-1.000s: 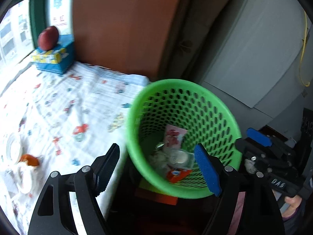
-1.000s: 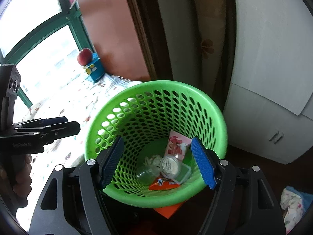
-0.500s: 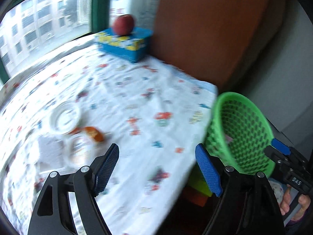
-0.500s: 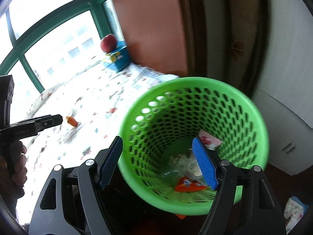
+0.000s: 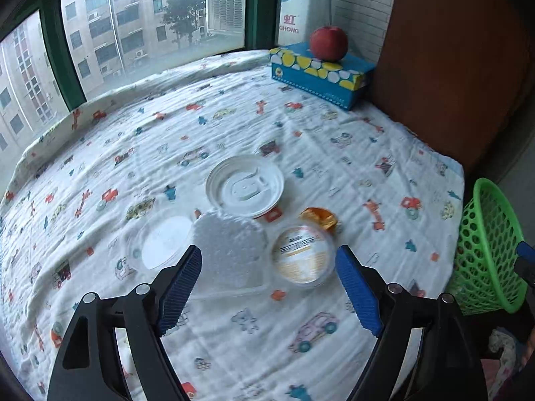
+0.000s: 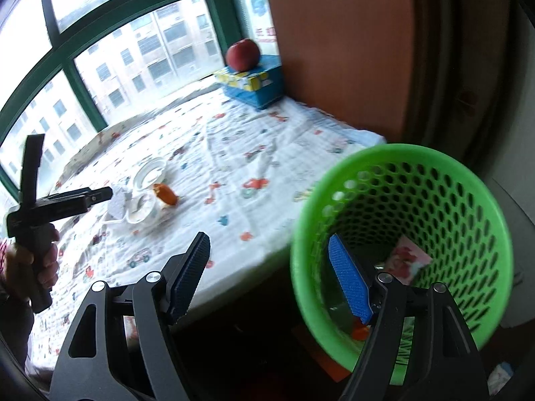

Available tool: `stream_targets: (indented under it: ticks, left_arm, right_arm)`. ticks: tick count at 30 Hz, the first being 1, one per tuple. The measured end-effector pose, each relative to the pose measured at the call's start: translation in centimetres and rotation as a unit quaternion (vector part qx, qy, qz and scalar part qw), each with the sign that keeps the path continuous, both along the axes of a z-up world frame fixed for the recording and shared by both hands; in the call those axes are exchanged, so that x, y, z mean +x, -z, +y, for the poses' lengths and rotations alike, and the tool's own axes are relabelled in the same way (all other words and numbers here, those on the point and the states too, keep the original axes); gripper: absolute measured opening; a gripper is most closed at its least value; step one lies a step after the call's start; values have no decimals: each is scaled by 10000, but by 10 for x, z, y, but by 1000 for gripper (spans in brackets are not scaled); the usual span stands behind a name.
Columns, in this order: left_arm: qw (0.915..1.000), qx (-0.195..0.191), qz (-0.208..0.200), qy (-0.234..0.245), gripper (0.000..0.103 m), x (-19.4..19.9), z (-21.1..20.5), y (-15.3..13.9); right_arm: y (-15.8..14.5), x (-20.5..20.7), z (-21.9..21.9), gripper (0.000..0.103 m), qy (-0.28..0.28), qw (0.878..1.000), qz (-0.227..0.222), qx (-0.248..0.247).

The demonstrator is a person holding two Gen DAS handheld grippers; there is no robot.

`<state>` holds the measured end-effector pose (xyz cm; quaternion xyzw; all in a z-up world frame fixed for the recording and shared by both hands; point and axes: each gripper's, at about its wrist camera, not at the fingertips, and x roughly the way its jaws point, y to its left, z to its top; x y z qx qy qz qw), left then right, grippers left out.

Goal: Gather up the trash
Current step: 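Move both empty tools back over the remaining trash on the bed, then grasp the white foam block with the left tool while the right tool grasps the orange peel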

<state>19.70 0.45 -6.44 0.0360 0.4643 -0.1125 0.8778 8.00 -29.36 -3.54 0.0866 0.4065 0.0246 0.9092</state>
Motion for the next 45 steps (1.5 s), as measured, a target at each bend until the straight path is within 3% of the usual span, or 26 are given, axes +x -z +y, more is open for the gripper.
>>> stream_targets:
  ticks: [6, 23, 31, 45]
  left_arm:
    - [9999, -107, 124, -14, 79, 8, 17, 19]
    - [9996, 188, 151, 146, 79, 33, 14, 45]
    - [9997, 165, 198, 55, 63, 39, 16, 51]
    - [9988, -451, -89, -180, 62, 23, 40, 15]
  right_arm:
    - [6, 16, 25, 73, -243, 9997, 87, -15]
    - [18, 45, 59, 73, -580, 9980, 249, -10]
    - [23, 53, 66, 73, -675, 9972, 306, -14]
    - [34, 82, 94, 73, -966, 9942, 437, 191]
